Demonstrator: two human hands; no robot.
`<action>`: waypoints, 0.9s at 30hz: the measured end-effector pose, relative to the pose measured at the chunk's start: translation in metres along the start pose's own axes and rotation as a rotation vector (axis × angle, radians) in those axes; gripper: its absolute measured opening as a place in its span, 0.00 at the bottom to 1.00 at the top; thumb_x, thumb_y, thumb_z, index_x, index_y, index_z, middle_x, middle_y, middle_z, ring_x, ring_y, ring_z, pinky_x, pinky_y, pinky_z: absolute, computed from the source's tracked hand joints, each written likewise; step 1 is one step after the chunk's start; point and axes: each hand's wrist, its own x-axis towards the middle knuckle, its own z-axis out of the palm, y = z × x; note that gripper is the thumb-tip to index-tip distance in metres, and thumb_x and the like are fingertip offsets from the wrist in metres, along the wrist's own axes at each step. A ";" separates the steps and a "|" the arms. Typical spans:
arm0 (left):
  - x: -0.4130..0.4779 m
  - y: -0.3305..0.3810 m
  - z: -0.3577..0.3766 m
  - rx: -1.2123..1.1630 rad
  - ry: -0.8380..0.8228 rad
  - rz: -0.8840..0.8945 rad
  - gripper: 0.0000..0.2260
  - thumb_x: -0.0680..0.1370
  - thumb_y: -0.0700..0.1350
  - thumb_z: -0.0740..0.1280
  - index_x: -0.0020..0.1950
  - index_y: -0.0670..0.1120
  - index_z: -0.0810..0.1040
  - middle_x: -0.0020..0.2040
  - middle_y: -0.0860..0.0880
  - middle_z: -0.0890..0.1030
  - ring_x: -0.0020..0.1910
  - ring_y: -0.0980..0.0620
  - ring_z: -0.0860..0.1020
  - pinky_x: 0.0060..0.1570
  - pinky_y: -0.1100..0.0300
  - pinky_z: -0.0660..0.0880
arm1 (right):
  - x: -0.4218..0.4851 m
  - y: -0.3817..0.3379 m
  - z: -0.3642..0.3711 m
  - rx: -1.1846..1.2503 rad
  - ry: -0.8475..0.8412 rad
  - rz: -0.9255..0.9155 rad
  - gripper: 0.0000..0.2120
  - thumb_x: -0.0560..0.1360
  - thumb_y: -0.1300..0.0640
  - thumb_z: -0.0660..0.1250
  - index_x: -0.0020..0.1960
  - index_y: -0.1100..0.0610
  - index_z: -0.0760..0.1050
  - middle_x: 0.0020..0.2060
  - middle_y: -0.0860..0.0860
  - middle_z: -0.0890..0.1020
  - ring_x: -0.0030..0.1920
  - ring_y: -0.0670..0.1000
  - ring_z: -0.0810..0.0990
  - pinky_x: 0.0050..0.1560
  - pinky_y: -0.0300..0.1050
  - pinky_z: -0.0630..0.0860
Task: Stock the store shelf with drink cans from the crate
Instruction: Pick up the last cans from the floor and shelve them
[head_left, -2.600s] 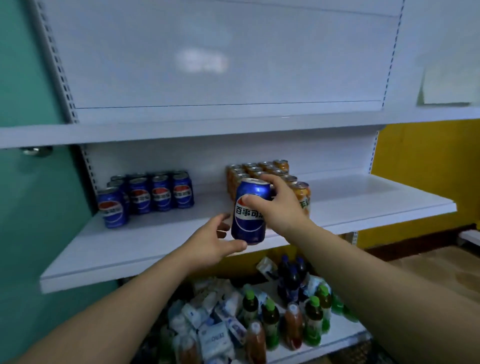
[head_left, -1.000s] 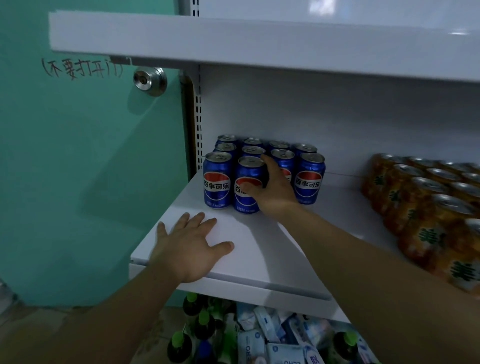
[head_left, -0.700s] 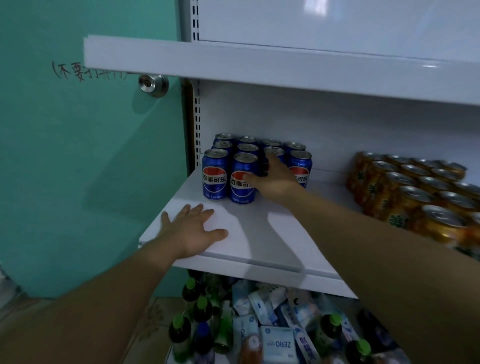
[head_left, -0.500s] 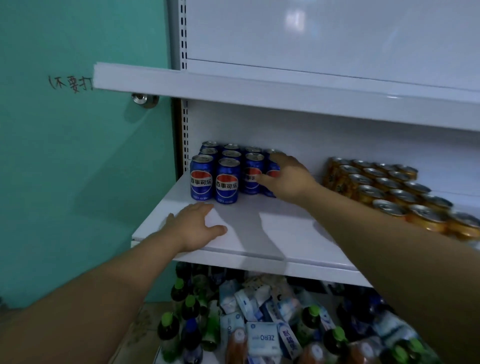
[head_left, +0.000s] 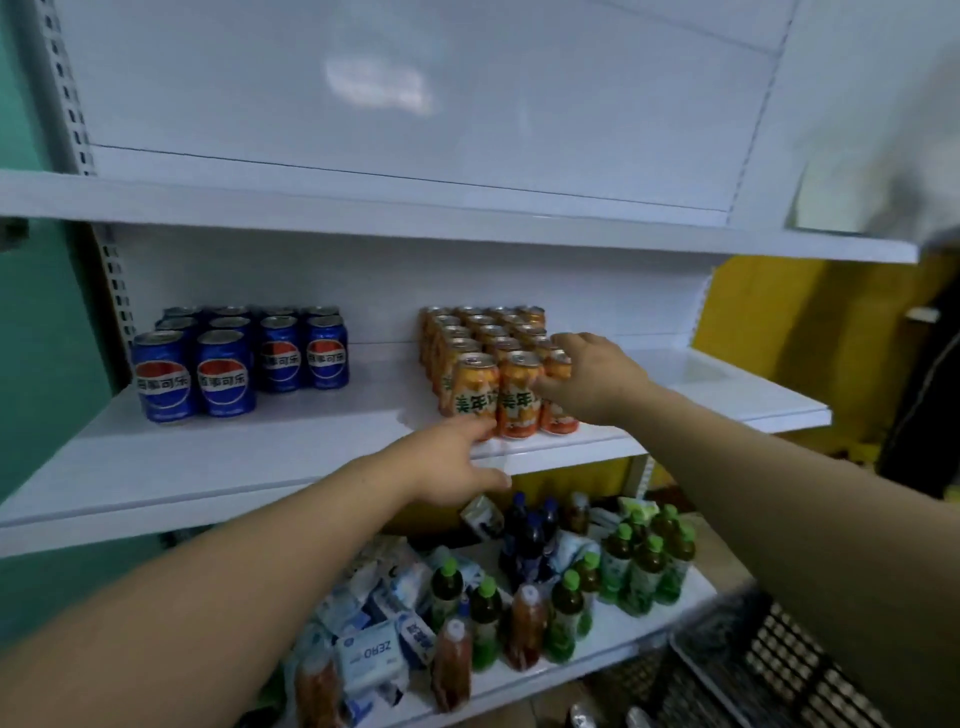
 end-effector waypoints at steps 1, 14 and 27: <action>0.008 0.016 0.009 0.017 -0.024 0.039 0.36 0.75 0.61 0.66 0.78 0.51 0.55 0.78 0.50 0.56 0.75 0.50 0.58 0.73 0.57 0.57 | -0.008 0.021 -0.003 -0.008 -0.006 0.051 0.35 0.76 0.37 0.62 0.77 0.52 0.57 0.75 0.54 0.63 0.73 0.56 0.61 0.70 0.54 0.63; 0.092 0.120 0.187 0.093 -0.451 0.246 0.37 0.75 0.61 0.66 0.78 0.51 0.52 0.79 0.50 0.53 0.76 0.49 0.56 0.73 0.53 0.59 | -0.142 0.234 0.057 -0.014 -0.207 0.590 0.39 0.75 0.33 0.61 0.77 0.54 0.56 0.75 0.54 0.62 0.73 0.57 0.63 0.70 0.55 0.65; 0.187 0.075 0.364 0.021 -0.746 0.081 0.36 0.75 0.55 0.69 0.78 0.47 0.55 0.77 0.47 0.58 0.73 0.47 0.62 0.67 0.57 0.63 | -0.137 0.329 0.258 0.208 -0.523 0.674 0.35 0.77 0.40 0.62 0.77 0.55 0.56 0.73 0.56 0.63 0.71 0.58 0.64 0.67 0.50 0.65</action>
